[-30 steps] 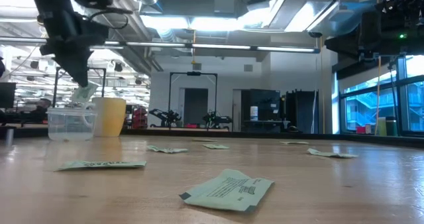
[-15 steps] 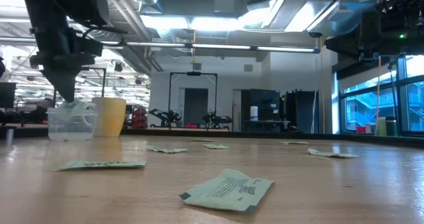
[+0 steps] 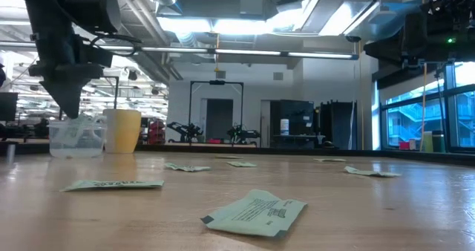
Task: Pick and place items into bin
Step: Put the green stevia packet into the top transparent bin, then put the green stevia packet into the bottom transparent bin
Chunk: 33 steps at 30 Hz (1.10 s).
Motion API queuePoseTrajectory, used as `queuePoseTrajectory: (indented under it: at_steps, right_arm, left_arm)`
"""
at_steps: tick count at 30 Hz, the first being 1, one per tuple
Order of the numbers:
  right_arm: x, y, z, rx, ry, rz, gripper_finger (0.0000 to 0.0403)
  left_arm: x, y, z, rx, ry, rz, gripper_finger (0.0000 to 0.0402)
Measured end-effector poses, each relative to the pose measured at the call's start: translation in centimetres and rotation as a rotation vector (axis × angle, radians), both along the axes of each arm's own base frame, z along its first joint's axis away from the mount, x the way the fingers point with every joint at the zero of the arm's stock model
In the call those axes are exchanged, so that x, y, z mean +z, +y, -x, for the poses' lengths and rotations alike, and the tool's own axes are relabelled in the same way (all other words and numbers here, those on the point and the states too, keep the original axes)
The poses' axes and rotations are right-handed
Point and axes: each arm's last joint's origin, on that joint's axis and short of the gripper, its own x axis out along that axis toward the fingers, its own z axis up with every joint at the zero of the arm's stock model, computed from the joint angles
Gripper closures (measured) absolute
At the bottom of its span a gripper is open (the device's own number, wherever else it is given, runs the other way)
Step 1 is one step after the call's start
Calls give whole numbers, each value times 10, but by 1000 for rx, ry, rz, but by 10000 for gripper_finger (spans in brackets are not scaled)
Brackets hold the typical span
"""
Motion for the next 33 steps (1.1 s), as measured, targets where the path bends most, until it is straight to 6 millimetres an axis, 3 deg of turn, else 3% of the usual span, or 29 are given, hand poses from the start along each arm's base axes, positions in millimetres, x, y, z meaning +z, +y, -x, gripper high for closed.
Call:
queuePoseTrajectory:
  at_steps: [7,15,24,28,33]
  right_arm:
    - [0,0,0,0,0,0,287]
    - [0,0,0,0,0,0,287]
    - [2,1,-1,45,7,42,287]
    - [10,6,-1,179,-42,116,287]
    - [24,5,-4,202,57,58,287]
  left_arm:
    - [2,1,-1,0,-1,-26,343]
    - [33,2,-14,-119,-76,-59,331]
    - [64,-1,-54,-405,-467,-161,322]
    - [71,-2,-59,-481,-523,-222,318]
    - [77,-8,-63,-566,-621,-303,318]
